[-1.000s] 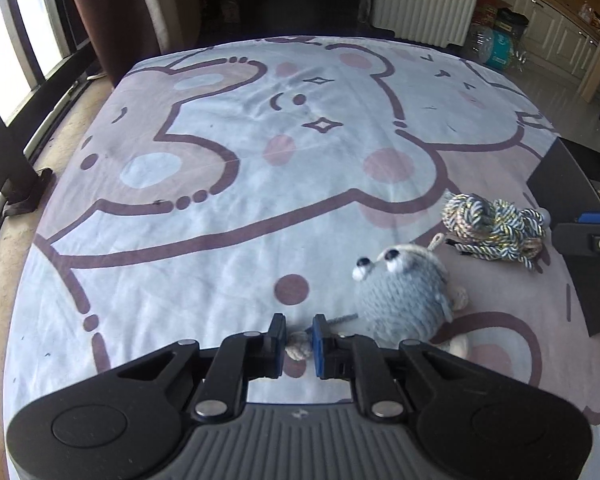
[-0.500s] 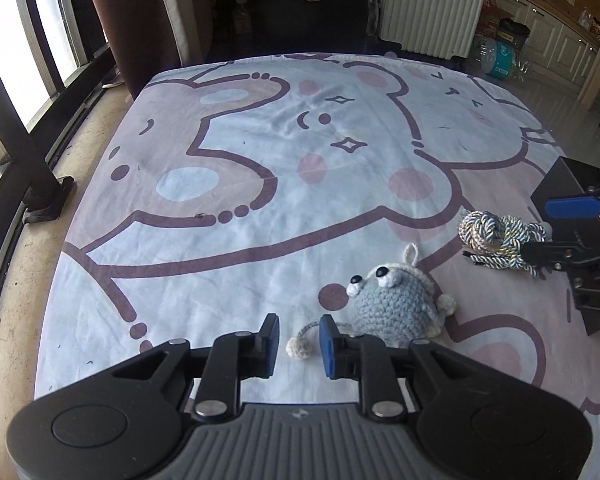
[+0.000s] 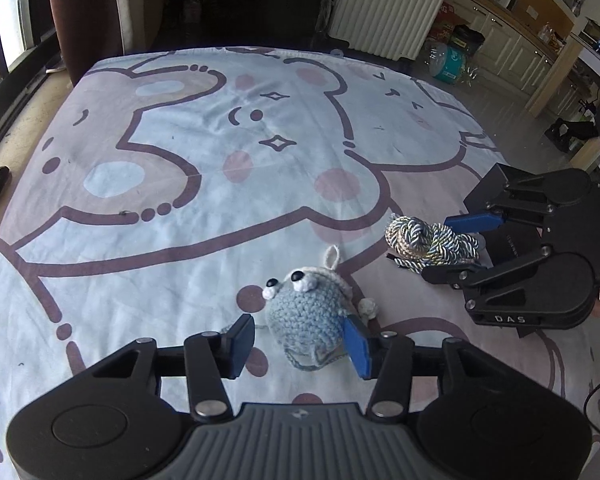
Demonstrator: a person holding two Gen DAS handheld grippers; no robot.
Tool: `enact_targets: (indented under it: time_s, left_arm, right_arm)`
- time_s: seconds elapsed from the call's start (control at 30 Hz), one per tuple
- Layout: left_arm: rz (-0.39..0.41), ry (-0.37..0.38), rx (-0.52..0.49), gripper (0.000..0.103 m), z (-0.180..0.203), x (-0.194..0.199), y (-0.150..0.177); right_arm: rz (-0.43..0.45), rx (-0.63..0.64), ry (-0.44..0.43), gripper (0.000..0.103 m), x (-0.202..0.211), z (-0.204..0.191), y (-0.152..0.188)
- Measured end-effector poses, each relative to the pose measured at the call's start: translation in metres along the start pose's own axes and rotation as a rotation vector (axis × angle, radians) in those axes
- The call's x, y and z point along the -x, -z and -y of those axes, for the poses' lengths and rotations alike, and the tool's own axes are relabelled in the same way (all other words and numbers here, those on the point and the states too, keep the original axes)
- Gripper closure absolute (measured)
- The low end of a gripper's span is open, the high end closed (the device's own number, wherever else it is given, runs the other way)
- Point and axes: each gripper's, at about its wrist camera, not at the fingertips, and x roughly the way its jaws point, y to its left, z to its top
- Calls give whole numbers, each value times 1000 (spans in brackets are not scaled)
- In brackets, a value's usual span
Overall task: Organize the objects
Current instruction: 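Lift both held toys and carry them toward the black box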
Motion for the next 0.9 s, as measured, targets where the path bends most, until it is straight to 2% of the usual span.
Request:
enact_targets:
  time_s: [0.2,0.43,0.63,0.9]
  left_arm:
    - [-9,40,58,51,-8,-16,-6]
    - [-36,18,27,52,2,-22,-7]
    - [-34,-20,9,54,11,-12,-10]
    - [8,-32,26,54,26,14,-26]
  right_arm:
    - [-13,-166,-51,55,11,-5,5]
    - [-4,-303,-87,56,28,-20,24]
    - [18,-359,-110,57,39,-20,37]
    - [108,-389,-102,57,73,-3,39]
